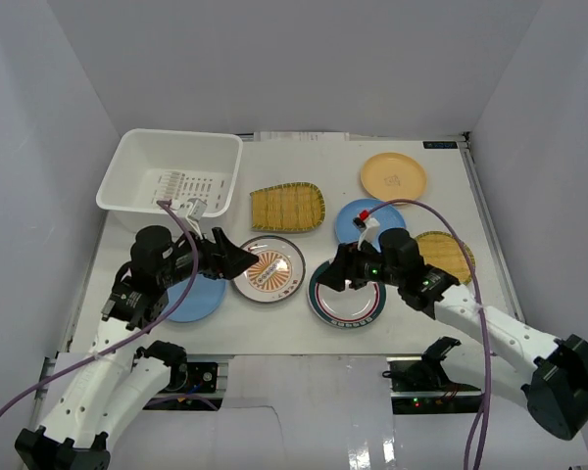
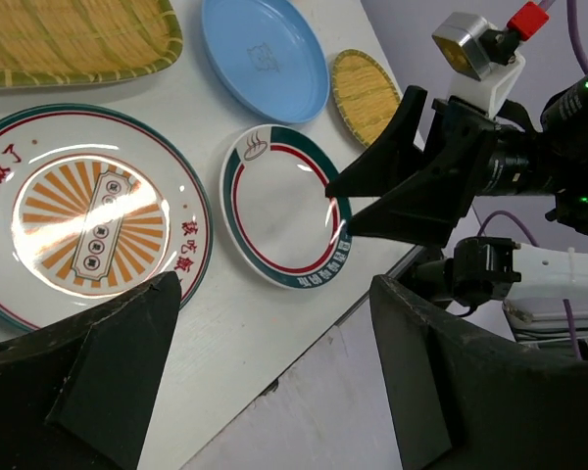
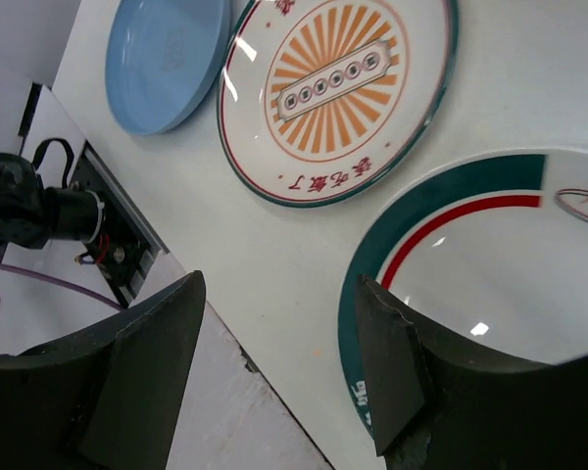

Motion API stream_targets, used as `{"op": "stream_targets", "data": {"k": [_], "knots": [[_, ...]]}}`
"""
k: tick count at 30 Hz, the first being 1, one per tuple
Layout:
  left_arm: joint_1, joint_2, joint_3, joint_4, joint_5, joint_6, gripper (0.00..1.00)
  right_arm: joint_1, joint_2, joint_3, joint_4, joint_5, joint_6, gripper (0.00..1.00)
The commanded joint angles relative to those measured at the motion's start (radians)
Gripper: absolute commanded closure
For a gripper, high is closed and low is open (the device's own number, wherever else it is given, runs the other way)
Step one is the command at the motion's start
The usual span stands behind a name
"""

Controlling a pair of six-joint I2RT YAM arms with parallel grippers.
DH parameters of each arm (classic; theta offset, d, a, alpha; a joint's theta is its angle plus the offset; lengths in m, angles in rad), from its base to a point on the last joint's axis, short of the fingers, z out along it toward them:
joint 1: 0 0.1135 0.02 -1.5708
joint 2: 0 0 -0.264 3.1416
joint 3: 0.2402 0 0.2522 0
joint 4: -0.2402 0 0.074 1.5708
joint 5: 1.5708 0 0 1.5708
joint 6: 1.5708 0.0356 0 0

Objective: Place the plates into the plastic bin on the countertop

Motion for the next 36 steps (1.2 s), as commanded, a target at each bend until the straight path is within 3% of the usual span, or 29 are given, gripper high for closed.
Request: {"op": "stream_targets", "data": {"k": [1, 6, 9, 13, 24, 36], "knots": [[0.0, -0.043, 0.052, -0.075, -0.075, 0.021, 0.12, 0.14, 0.107, 0.053, 0.133, 0.096, 0.03, 0.32], [0.001, -0.087, 0.141, -0.085, -0.184, 0.027, 0.12, 0.283, 0.309, 0.151, 0.282, 0.182, 0.08, 0.5], [0.001, -0.097, 0.182, -0.088, -0.235, 0.049, 0.12, 0.366, 0.461, 0.272, 0.289, 0.24, 0.087, 0.59], [0.0, -0.121, 0.195, -0.097, -0.319, 0.072, 0.12, 0.445, 0.666, 0.44, 0.24, 0.351, 0.047, 0.59], [0.0, -0.222, 0.136, -0.215, -0.562, 0.113, 0.13, 0.494, 1.043, 0.884, 0.014, 0.486, -0.105, 0.53], [0.001, -0.255, 0.139, -0.218, -0.557, 0.136, 0.14, 0.492, 1.297, 1.19, -0.118, 0.573, -0.305, 0.52]]}}
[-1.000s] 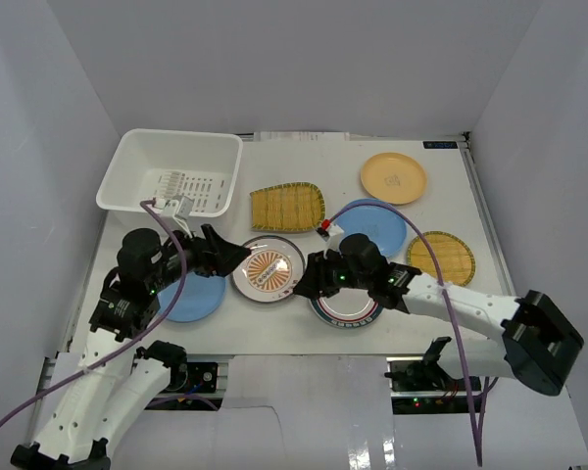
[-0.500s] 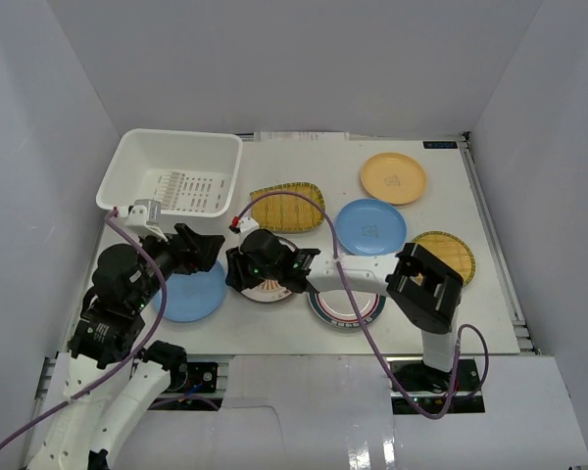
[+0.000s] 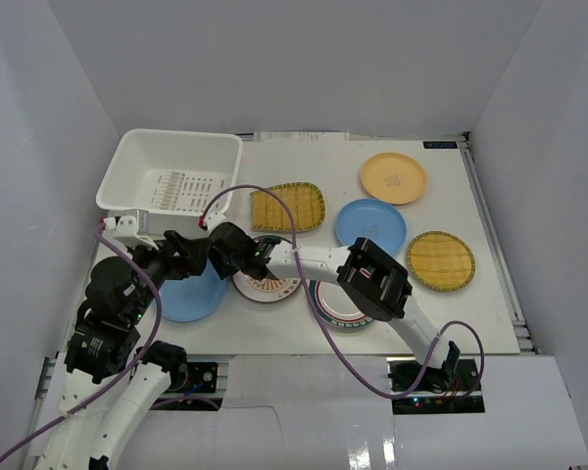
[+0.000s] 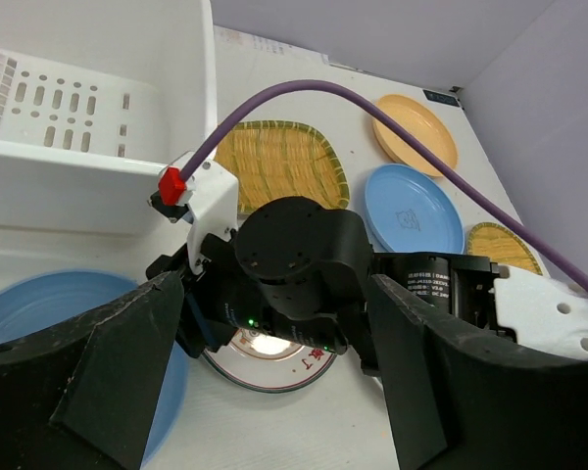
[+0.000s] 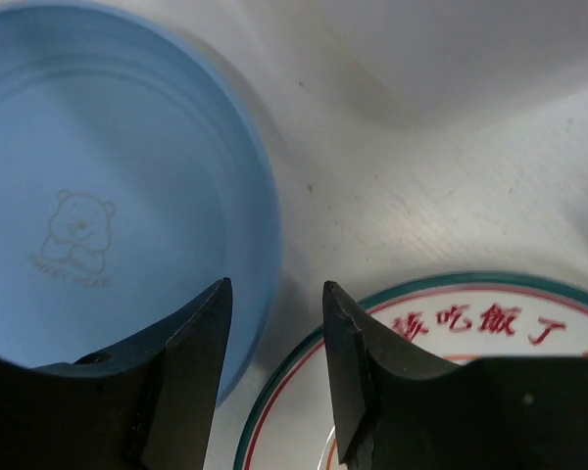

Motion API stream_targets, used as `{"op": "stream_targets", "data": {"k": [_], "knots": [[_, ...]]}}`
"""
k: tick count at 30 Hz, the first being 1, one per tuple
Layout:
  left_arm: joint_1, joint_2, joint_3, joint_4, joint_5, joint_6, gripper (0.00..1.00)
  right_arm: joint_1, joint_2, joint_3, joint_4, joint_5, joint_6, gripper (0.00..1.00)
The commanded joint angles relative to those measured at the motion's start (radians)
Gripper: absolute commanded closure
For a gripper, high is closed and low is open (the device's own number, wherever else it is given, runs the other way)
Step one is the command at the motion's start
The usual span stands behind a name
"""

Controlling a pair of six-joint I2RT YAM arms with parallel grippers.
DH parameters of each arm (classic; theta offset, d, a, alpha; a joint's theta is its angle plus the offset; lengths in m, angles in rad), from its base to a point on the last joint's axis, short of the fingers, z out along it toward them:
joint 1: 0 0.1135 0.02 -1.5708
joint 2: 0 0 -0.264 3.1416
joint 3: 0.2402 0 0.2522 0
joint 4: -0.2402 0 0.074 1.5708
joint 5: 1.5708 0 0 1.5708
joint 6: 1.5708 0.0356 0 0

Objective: Place the plates into the plastic bin on the countertop

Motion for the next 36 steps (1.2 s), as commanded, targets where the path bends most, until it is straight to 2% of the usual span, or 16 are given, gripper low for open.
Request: {"op": "stream_targets", "data": {"k": [1, 3, 6, 9, 12, 14, 17, 20, 21, 22, 24, 31, 32, 33, 34, 36], "knots": [[0.0, -0.008, 0.004, -0.019, -0.01, 0.014, 0.14, 0.004, 0.043, 0.069, -0.03, 0.009, -0.063, 0.52], [0.0, -0.009, 0.012, -0.029, -0.019, 0.014, 0.14, 0.006, 0.078, 0.103, -0.03, -0.012, -0.056, 0.53], [0.0, -0.001, 0.032, -0.039, -0.03, 0.018, 0.14, 0.006, 0.096, 0.118, -0.024, -0.027, -0.036, 0.64], [0.0, 0.012, 0.049, -0.049, -0.045, 0.021, 0.15, 0.006, 0.041, 0.066, 0.033, -0.025, -0.022, 0.86], [0.001, 0.025, 0.069, -0.054, -0.062, 0.019, 0.16, 0.007, -0.033, -0.004, 0.117, -0.012, -0.016, 0.88], [0.001, 0.032, 0.079, -0.054, -0.059, 0.014, 0.16, 0.006, -0.046, -0.009, 0.11, -0.001, -0.024, 0.92], [0.001, 0.029, 0.087, -0.06, -0.054, 0.008, 0.17, 0.007, -0.079, -0.07, 0.123, 0.002, 0.004, 0.92], [0.0, 0.02, 0.089, -0.074, -0.061, 0.001, 0.17, 0.009, -0.147, -0.206, 0.218, -0.031, 0.056, 0.92], [0.0, 0.017, 0.087, -0.08, -0.058, -0.001, 0.17, 0.012, -0.156, -0.228, 0.229, -0.047, 0.064, 0.89], [0.0, 0.017, 0.084, -0.083, -0.053, -0.004, 0.17, 0.015, -0.153, -0.248, 0.231, -0.058, 0.068, 0.77], [0.0, 0.014, 0.076, -0.086, -0.045, -0.013, 0.17, 0.024, -0.129, -0.253, 0.219, -0.055, 0.073, 0.66], [0.001, 0.011, 0.076, -0.091, -0.034, -0.021, 0.17, 0.024, -0.07, -0.201, 0.176, -0.078, 0.064, 0.58], [0.0, 0.011, 0.076, -0.094, -0.034, -0.021, 0.17, 0.024, -0.059, -0.179, 0.16, -0.078, 0.061, 0.59], [0.001, 0.012, 0.079, -0.095, -0.036, -0.019, 0.17, 0.022, -0.055, -0.17, 0.154, -0.078, 0.058, 0.62], [0.0, 0.011, 0.079, -0.097, -0.038, -0.018, 0.17, 0.024, -0.055, -0.167, 0.154, -0.075, 0.058, 0.71], [0.0, 0.008, 0.078, -0.097, -0.045, -0.015, 0.17, 0.022, -0.061, -0.167, 0.163, -0.07, 0.058, 0.76]]}}
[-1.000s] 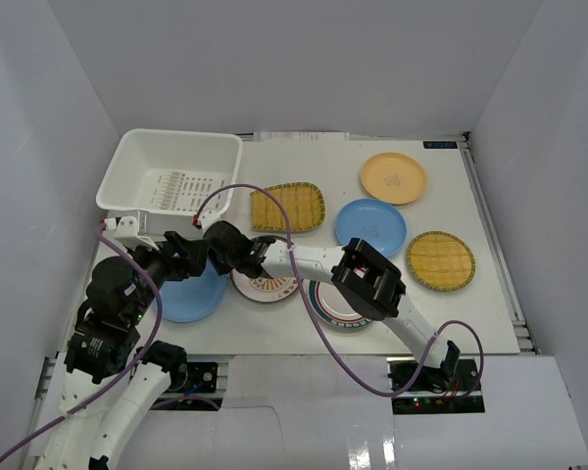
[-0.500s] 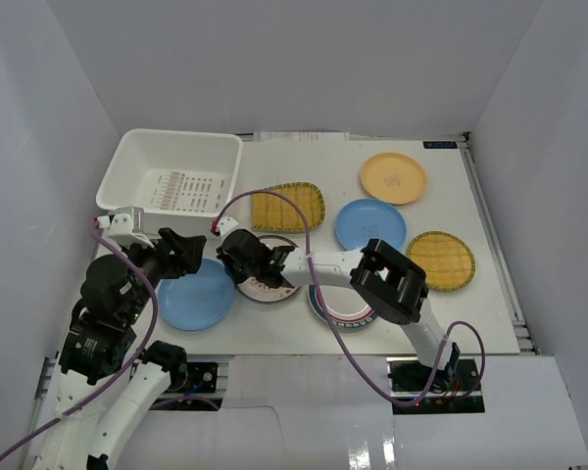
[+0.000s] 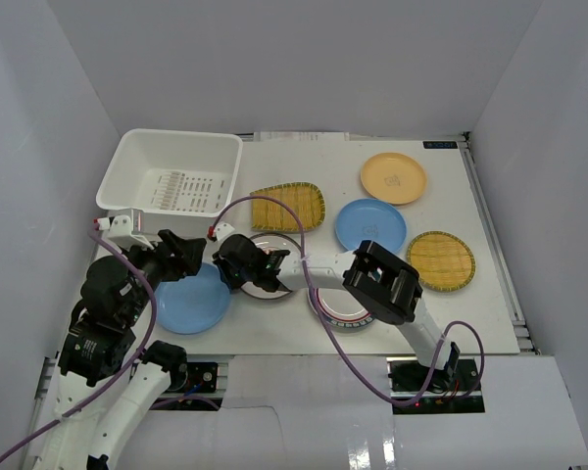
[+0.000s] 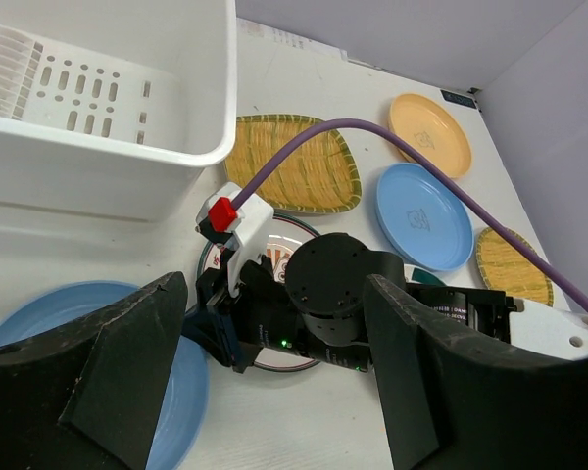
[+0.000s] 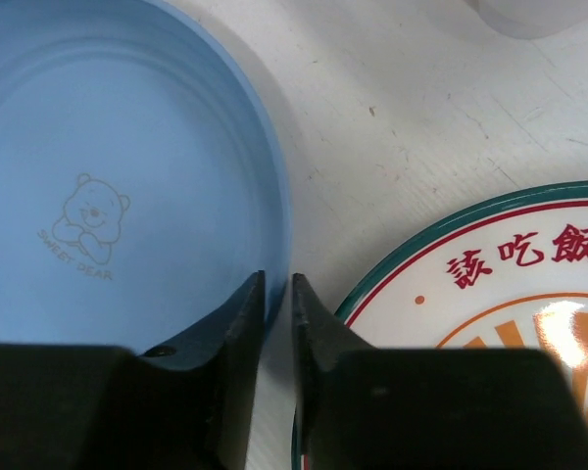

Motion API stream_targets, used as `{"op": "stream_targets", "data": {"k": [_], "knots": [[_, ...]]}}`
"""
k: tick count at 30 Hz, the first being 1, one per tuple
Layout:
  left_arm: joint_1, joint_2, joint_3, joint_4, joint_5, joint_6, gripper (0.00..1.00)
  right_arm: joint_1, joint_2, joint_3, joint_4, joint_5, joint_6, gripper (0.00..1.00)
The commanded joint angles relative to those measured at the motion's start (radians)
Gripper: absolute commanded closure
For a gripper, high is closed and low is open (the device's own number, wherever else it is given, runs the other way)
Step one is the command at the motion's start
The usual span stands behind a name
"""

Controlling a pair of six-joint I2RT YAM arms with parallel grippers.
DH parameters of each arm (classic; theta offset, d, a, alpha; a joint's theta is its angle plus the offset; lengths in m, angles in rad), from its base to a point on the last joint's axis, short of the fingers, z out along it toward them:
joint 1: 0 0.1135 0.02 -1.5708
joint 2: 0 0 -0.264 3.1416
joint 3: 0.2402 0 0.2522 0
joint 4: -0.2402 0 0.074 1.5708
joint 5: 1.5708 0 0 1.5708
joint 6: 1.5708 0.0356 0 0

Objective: Place the plates into the plastic bin on the countertop

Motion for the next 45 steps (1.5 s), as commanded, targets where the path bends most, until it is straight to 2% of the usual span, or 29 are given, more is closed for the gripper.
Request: {"op": "stream_targets", "data": {"k": [1, 3, 4, 9, 13, 17, 21, 26, 28, 32, 33, 35, 37, 42, 45], "knots": [[0.0, -0.008, 0.015, -0.017, -0.006, 0.001, 0.17, 0.007, 0.008, 0.039, -0.011, 0.009, -0.005, 0.81], [0.0, -0.008, 0.015, -0.017, -0.004, 0.001, 0.17, 0.007, 0.002, 0.046, -0.024, 0.018, -0.01, 0.86], [0.001, -0.006, 0.013, -0.017, -0.004, 0.001, 0.17, 0.007, -0.003, 0.043, -0.024, 0.029, -0.01, 0.92], [0.001, -0.011, 0.004, -0.015, -0.002, 0.007, 0.19, 0.007, -0.128, -0.024, 0.033, 0.043, 0.007, 0.92], [0.0, -0.003, -0.001, -0.023, -0.005, 0.009, 0.21, -0.005, -0.263, -0.061, 0.045, 0.124, -0.022, 0.92], [0.0, -0.002, -0.001, -0.031, -0.045, 0.004, 0.21, -0.08, -0.424, -0.092, 0.041, 0.146, -0.036, 0.92], [0.0, -0.005, 0.015, -0.02, -0.082, -0.024, 0.22, -0.151, -0.483, -0.052, 0.012, 0.175, -0.056, 0.92], [0.0, 0.0, 0.088, 0.008, -0.044, -0.021, 0.31, -0.243, -0.41, 0.095, -0.019, 0.17, -0.056, 0.92], [0.0, 0.01, 0.087, 0.005, -0.021, -0.031, 0.33, -0.266, -0.359, 0.213, -0.014, 0.181, -0.051, 0.92], [0.0, 0.012, -0.008, -0.034, 0.007, -0.1, 0.36, -0.277, -0.118, 0.494, -0.019, 0.208, -0.077, 0.92], [0.001, 0.014, -0.028, -0.046, -0.005, -0.14, 0.37, -0.277, -0.072, 0.614, -0.033, 0.212, -0.082, 0.92], [0.0, 0.015, -0.083, -0.081, -0.019, -0.184, 0.38, -0.275, 0.044, 0.719, -0.036, 0.219, -0.091, 0.92], [0.0, 0.02, -0.12, -0.1, -0.021, -0.249, 0.38, -0.275, 0.119, 0.787, 0.017, 0.219, -0.1, 0.92], [0.0, 0.049, -0.27, -0.071, 0.057, -0.352, 0.37, -0.258, 0.205, 0.79, 0.124, 0.233, -0.152, 0.92], [0.0, 0.078, -0.281, -0.045, 0.067, -0.366, 0.36, -0.228, 0.259, 0.812, 0.164, 0.236, -0.198, 0.92]]}}
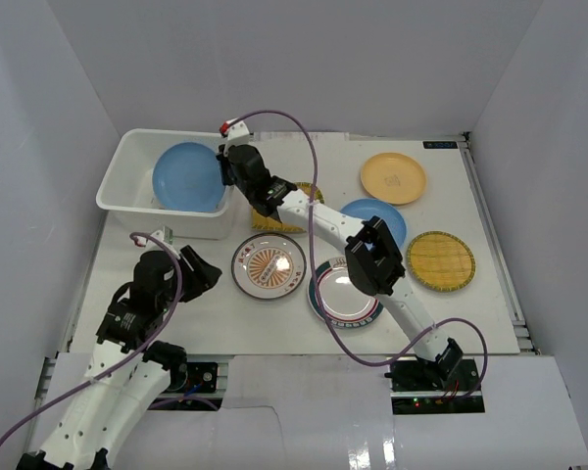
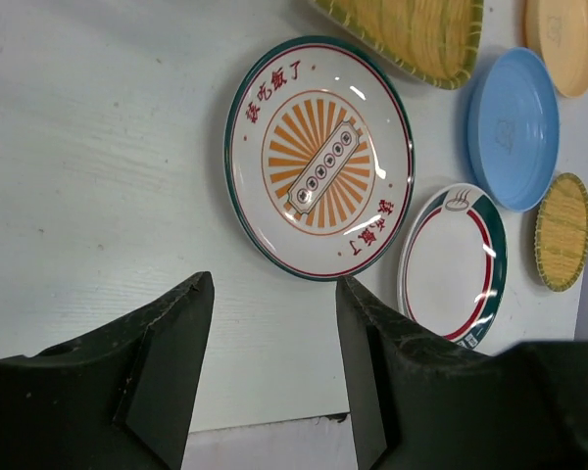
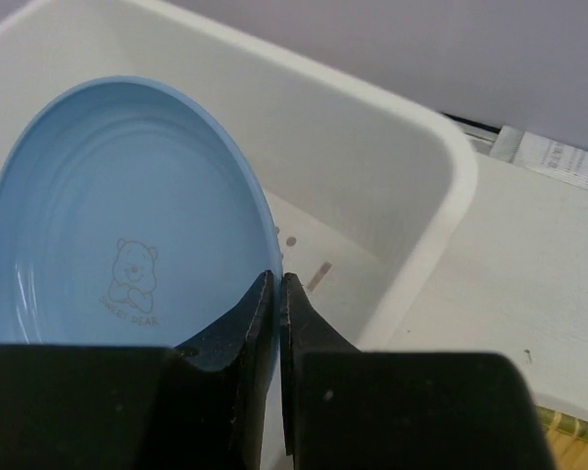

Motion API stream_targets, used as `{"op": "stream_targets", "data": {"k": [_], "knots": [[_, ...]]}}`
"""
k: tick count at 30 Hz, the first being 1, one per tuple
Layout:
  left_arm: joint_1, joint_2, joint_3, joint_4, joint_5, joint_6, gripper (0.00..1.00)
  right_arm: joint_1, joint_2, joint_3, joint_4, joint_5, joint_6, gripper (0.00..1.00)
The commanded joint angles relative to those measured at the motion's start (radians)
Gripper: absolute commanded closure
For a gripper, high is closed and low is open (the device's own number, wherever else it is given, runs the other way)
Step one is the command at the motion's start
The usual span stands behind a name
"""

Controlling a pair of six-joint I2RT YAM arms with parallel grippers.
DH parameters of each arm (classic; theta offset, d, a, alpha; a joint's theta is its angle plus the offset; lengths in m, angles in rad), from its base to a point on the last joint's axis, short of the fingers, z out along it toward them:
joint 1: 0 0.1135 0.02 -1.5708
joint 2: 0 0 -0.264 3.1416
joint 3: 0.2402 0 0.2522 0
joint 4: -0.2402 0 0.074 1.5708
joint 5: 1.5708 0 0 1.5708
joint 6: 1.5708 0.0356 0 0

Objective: Place the plates into the plastic bin on the countertop

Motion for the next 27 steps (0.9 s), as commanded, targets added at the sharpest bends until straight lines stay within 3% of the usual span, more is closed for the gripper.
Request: {"op": "stream_targets", "data": {"k": [1, 2, 3, 6, 8, 11, 12, 15, 16, 18, 19, 22, 27], "knots": [[0.0, 0.019, -0.012, 0.044, 0.038, -0.067, 0.36, 0.049, 0.034, 0.089, 0.154, 0.025, -0.077, 0.92], [0.0, 0.028, -0.018, 0.053, 0.038, -0.082, 0.36, 0.055, 0.037, 0.097, 0.163, 0.026, -0.086, 0.88], [0.0, 0.048, -0.047, 0.065, 0.045, -0.094, 0.36, 0.06, 0.04, 0.091, 0.169, 0.023, -0.091, 0.74], [0.0, 0.11, -0.14, 0.141, 0.125, -0.137, 0.35, 0.063, 0.013, 0.057, 0.167, 0.006, -0.096, 0.45], [0.0, 0.149, -0.193, 0.214, 0.133, -0.153, 0.34, 0.063, -0.049, 0.018, 0.171, 0.008, -0.102, 0.41], [0.0, 0.227, -0.259, 0.3, 0.122, -0.171, 0.32, 0.063, -0.182, -0.107, 0.16, -0.007, -0.11, 0.41], [-0.002, 0.245, -0.268, 0.359, 0.126, -0.168, 0.31, 0.064, -0.281, -0.215, 0.148, -0.012, -0.105, 0.42], [-0.003, 0.316, -0.285, 0.438, 0.154, -0.162, 0.3, 0.064, -0.47, -0.471, 0.161, -0.038, -0.051, 0.55], [-0.003, 0.334, -0.285, 0.484, 0.154, -0.148, 0.3, 0.063, -0.607, -0.679, 0.196, -0.044, -0.032, 0.59], [-0.005, 0.39, -0.279, 0.515, 0.157, -0.136, 0.31, 0.063, -0.745, -0.876, 0.221, -0.06, 0.045, 0.68], [-0.006, 0.408, -0.276, 0.533, 0.15, -0.127, 0.33, 0.063, -0.87, -1.049, 0.224, -0.073, 0.071, 0.69], [-0.015, 0.457, -0.271, 0.57, 0.128, -0.122, 0.35, 0.063, -1.101, -1.343, 0.217, -0.118, 0.185, 0.69], [-0.025, 0.558, -0.299, 0.65, 0.073, -0.139, 0.4, 0.064, -1.497, -1.694, 0.068, -0.084, 0.405, 0.64]]}}
